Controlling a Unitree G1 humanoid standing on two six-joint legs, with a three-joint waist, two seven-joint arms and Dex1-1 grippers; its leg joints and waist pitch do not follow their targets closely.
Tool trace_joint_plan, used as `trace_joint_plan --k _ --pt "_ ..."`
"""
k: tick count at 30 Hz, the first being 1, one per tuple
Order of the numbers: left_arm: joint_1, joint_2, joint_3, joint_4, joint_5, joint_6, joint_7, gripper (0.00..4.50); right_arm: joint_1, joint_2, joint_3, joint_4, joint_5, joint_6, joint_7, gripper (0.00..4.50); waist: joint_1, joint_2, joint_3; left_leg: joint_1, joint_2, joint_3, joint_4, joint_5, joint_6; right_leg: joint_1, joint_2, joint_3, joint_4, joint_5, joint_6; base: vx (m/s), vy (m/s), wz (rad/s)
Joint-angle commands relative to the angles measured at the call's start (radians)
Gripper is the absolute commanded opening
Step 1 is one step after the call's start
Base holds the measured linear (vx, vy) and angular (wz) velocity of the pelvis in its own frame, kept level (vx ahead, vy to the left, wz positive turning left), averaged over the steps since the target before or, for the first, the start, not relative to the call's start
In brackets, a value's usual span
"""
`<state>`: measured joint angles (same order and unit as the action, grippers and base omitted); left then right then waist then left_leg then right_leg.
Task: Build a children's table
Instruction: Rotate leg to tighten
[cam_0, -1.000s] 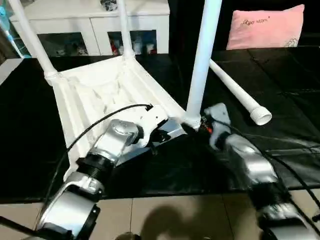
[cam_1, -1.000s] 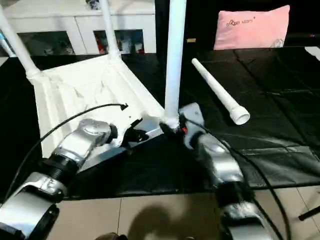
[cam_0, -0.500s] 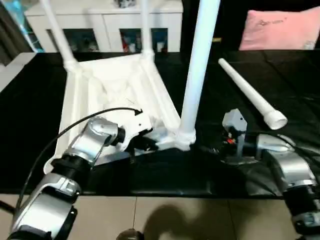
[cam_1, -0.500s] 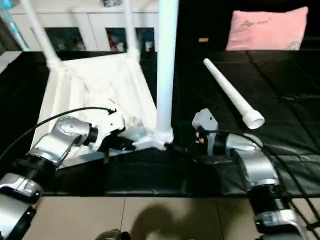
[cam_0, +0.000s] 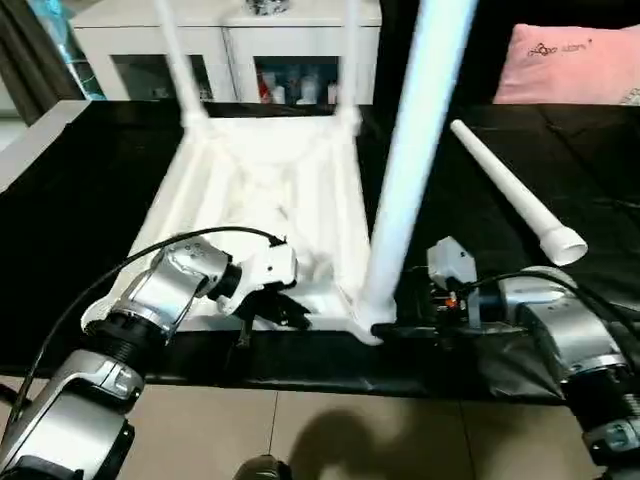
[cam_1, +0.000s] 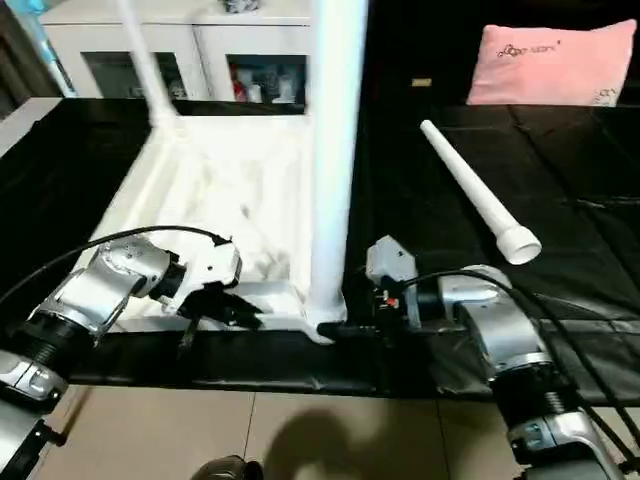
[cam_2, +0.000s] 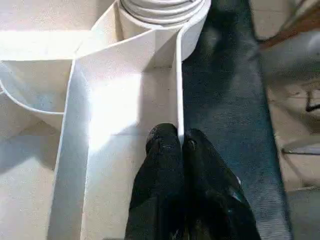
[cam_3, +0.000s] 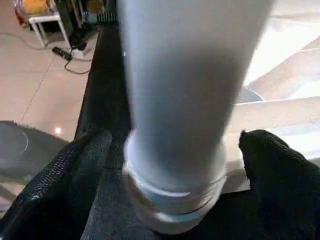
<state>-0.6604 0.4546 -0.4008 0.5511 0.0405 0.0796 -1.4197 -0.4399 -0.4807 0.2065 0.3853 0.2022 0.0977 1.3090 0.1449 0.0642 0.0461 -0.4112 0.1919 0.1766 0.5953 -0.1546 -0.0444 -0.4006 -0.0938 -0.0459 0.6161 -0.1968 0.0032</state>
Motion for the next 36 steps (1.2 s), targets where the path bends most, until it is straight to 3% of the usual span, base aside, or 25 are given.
trace_joint_plan --k 1,8,11,13,23,28,29,31,33,34,36 --pt "-0.006 -0.002 -0.019 -0.055 -0.011 -0.023 -0.046 0.00 -0.021 -0.001 0.013 -0.002 0.008 -0.001 0.033 4.06 -0.011 -0.017 -0.075 0.035 0.036 -0.004 -0.063 -0.189 0.069 0.040 -0.045 0.025 -0.057 -0.077 -0.255 0.000 0.000 0.00" --pt "0.001 0.000 -0.025 -0.069 -0.009 -0.021 -0.052 0.00 -0.022 -0.012 0.023 0.005 0.019 0.003 0.072 3.34 -0.012 -0.016 -0.075 0.034 0.035 -0.004 -0.061 -0.180 0.073 0.040 -0.044 0.025 -0.057 -0.082 -0.254 0.000 0.000 0.00" --pt "0.003 0.002 -0.027 -0.073 -0.009 -0.019 -0.053 0.00 -0.021 -0.011 0.022 0.006 0.017 0.002 0.079 3.29 -0.012 -0.016 -0.077 0.034 0.035 -0.003 -0.060 -0.170 0.076 0.040 -0.043 0.025 -0.055 -0.066 -0.257 0.000 0.000 0.00" --pt "0.004 0.004 -0.029 -0.077 -0.009 -0.017 -0.053 0.00 -0.018 -0.011 0.021 0.005 0.016 0.003 0.086 2.95 -0.012 -0.015 -0.077 0.034 0.035 -0.003 -0.059 -0.170 0.078 0.041 -0.043 0.025 -0.054 -0.058 -0.260 0.000 0.000 0.00" --pt "0.010 0.009 -0.033 -0.080 -0.004 -0.009 -0.052 0.00 0.001 -0.008 0.027 -0.013 0.021 0.009 0.093 2.75 -0.012 -0.014 -0.077 0.034 0.034 -0.004 -0.059 -0.173 0.076 0.041 -0.043 0.024 -0.055 -0.064 -0.259 0.000 0.000 0.00" --pt "-0.007 -0.041 0.001 -0.031 0.010 0.065 0.078 0.00 0.023 0.030 0.017 -0.009 -0.001 0.025 0.001 2.75 -0.013 -0.016 -0.077 0.034 0.034 -0.003 -0.059 -0.171 0.073 0.041 -0.042 0.025 -0.054 -0.057 -0.263 0.000 0.000 0.00" --pt "-0.026 -0.082 0.025 0.014 0.021 0.102 0.177 0.00 0.025 0.066 0.010 0.018 -0.028 0.030 -0.089 2.75 -0.014 -0.015 -0.073 0.033 0.032 -0.002 -0.060 -0.185 0.068 0.039 -0.042 0.025 -0.058 -0.082 -0.260 0.000 0.000 0.00" --pt "-0.038 -0.106 0.039 0.039 0.025 0.122 0.232 0.00 0.023 0.089 0.004 0.037 -0.043 0.033 -0.144 2.75 -0.019 -0.017 -0.066 0.037 0.029 -0.006 -0.068 -0.257 0.024 0.039 -0.047 0.027 -0.071 -0.214 -0.234 0.000 0.000 0.00" --pt "-0.084 -0.206 0.106 0.112 0.011 0.201 0.438 0.00 -0.019 0.230 -0.043 0.136 -0.072 0.071 -0.424 2.75 -0.030 -0.015 -0.061 0.037 0.025 -0.007 -0.073 -0.295 -0.005 0.037 -0.048 0.028 -0.078 -0.295 -0.209 0.000 0.000 0.00" --pt "-0.092 -0.224 0.117 0.119 0.008 0.216 0.471 0.00 -0.026 0.256 -0.051 0.151 -0.072 0.081 -0.468 2.75 -0.044 -0.015 -0.060 0.039 0.021 -0.011 -0.076 -0.322 -0.026 0.036 -0.049 0.026 -0.082 -0.342 -0.200 0.000 0.000 0.00" --pt "-0.103 -0.254 0.132 0.115 0.006 0.245 0.525 0.00 -0.042 0.310 -0.063 0.172 -0.070 0.106 -0.548 2.74 -0.063 -0.019 -0.060 0.034 0.019 -0.016 -0.079 -0.336 -0.034 0.042 -0.048 0.023 -0.087 -0.381 -0.176 0.000 0.000 0.00"
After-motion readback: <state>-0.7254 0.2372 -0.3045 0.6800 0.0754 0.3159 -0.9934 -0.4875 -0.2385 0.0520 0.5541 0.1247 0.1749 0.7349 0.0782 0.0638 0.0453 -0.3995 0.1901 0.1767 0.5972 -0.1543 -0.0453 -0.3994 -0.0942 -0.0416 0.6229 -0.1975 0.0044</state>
